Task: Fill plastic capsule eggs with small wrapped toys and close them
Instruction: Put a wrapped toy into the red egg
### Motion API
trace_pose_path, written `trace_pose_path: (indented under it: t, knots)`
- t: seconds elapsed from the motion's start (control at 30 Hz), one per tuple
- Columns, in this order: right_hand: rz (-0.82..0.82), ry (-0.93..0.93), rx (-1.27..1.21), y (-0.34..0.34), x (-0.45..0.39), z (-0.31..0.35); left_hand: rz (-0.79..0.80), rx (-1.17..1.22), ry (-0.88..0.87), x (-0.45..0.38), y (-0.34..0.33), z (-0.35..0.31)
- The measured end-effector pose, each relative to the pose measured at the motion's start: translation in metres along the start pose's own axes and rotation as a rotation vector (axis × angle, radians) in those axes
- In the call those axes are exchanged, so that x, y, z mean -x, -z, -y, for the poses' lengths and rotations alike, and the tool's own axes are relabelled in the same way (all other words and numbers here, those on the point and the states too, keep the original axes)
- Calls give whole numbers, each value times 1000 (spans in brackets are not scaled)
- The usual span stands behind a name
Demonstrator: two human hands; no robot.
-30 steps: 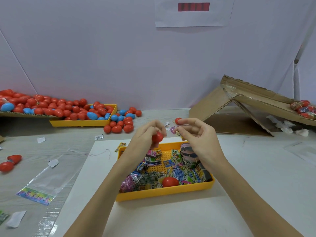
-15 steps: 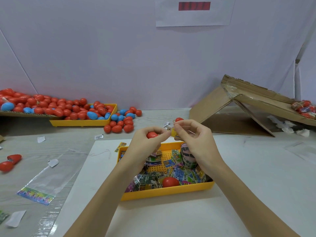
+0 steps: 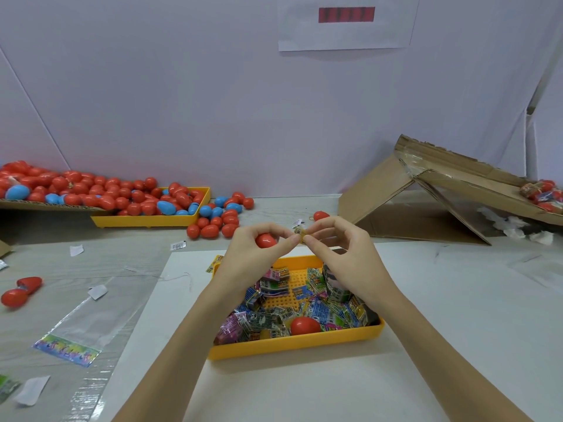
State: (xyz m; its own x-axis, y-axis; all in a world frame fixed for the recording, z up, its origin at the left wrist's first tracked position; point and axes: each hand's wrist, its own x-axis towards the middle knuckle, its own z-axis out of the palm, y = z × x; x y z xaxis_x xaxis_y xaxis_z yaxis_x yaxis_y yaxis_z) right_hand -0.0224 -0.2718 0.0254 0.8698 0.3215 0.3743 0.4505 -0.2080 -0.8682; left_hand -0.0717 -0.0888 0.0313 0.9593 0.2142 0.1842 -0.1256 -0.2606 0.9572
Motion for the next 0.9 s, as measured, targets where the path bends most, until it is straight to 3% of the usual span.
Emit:
trace_pose_path:
  t: [0.67,0.9]
  knots:
    - [18,92,-17,2,2,4,7,-67,-49,-1,2,1]
    - [-71,112,-3,1,3,4,-32,-123,-106,-2,1,0]
